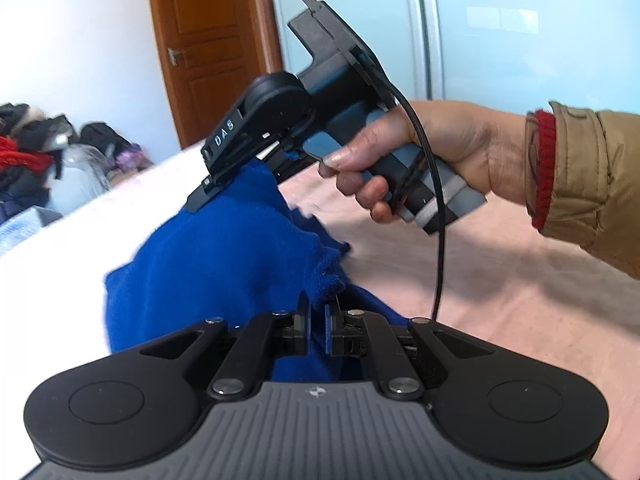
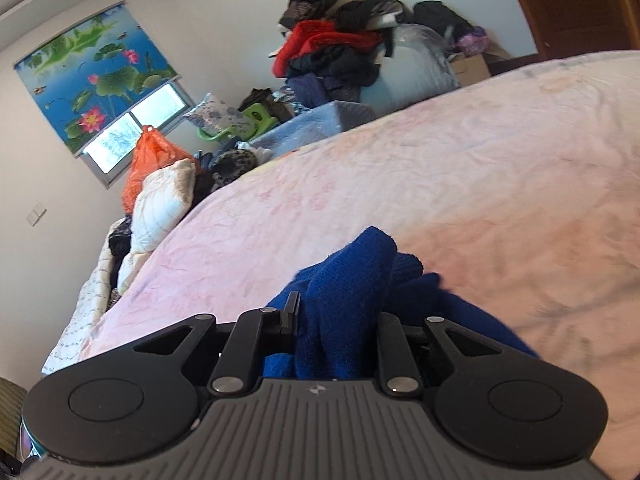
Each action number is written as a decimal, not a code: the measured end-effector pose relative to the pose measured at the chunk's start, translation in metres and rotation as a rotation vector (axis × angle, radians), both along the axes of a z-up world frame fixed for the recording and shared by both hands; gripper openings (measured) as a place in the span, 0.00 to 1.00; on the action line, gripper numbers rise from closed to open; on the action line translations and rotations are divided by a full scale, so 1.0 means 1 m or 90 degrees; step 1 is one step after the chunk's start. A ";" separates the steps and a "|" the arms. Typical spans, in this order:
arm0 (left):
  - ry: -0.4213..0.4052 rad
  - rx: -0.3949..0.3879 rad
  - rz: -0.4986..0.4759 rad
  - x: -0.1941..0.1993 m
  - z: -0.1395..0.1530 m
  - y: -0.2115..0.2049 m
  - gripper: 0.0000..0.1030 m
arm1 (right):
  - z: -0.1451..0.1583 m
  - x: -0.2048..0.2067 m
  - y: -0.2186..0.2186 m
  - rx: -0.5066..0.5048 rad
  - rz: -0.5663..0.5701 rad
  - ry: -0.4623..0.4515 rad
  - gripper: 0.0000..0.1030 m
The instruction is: Fold small clothes
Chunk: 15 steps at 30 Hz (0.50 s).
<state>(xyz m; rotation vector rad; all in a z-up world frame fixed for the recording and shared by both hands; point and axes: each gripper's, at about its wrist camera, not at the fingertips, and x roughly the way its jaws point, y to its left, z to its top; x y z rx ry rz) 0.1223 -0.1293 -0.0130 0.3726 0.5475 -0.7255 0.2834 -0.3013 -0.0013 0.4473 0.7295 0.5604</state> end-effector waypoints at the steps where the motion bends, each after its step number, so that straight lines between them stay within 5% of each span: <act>1: 0.013 0.001 -0.001 0.009 -0.003 -0.001 0.06 | -0.005 0.000 -0.005 0.000 0.000 0.009 0.21; 3: 0.053 -0.004 -0.007 0.013 -0.011 -0.005 0.06 | -0.016 0.000 -0.012 -0.007 -0.013 0.023 0.28; 6: 0.085 -0.023 -0.002 -0.002 -0.018 -0.008 0.06 | -0.027 -0.007 -0.020 -0.054 -0.065 0.023 0.52; 12: 0.138 -0.067 -0.013 0.007 -0.012 0.005 0.08 | -0.013 -0.044 -0.040 -0.145 -0.189 -0.039 0.56; 15: 0.176 -0.102 -0.030 0.008 -0.007 0.012 0.19 | 0.001 -0.067 -0.036 -0.113 -0.133 -0.110 0.56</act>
